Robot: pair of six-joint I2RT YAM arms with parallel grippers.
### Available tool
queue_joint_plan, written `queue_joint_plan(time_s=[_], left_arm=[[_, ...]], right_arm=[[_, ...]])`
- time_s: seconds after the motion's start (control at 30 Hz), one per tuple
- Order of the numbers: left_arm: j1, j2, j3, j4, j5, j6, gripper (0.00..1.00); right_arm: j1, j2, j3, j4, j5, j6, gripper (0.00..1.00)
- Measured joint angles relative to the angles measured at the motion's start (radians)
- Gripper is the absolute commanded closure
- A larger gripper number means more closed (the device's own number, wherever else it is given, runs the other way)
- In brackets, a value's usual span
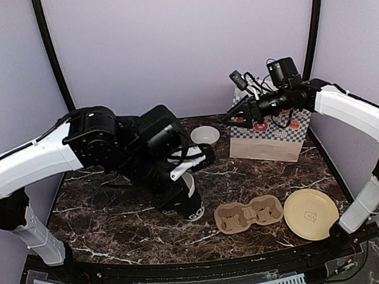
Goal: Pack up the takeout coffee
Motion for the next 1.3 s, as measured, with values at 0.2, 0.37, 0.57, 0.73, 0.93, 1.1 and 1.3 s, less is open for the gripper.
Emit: queue_joint_plan(time_s=[0.2,0.37,0.57,0.73,0.93,1.1,1.3], left_arm=[[-0.060,0.092,-0.090,0.010,-0.066,0.016,1.00],[-0.060,0.150,-0.115,0.053,-0.120,0.044,1.00],[-0.060,0.245,-0.102,0.092,-0.169,0.082,0.99],[-0.060,0.330,-0.077,0.101,-0.176,0.106,0.79],[-0.059,0.361,-0.031,0.082,-0.184,0.117,0.59],[-0.057,0.330,0.069,0.045,-0.177,0.079,0.56],[0.074,0.164,0.079,-0.010,-0.164,-0.099,0.57]], right_arm=[[-0.065,-0.151,-0.114,-0.119,0.007,-0.148,0.20],[-0.064,-0.198,-0.142,-0.169,0.002,-0.206,0.20],[-0.064,-0.217,-0.159,-0.181,-0.002,-0.225,0.20],[-0.064,-0.217,-0.173,-0.181,-0.005,-0.228,0.19],[-0.064,-0.217,-0.180,-0.182,-0.007,-0.231,0.19],[-0.064,-0.217,-0.180,-0.189,-0.021,-0.236,0.19],[-0.064,-0.216,-0.180,-0.193,-0.027,-0.236,0.19]])
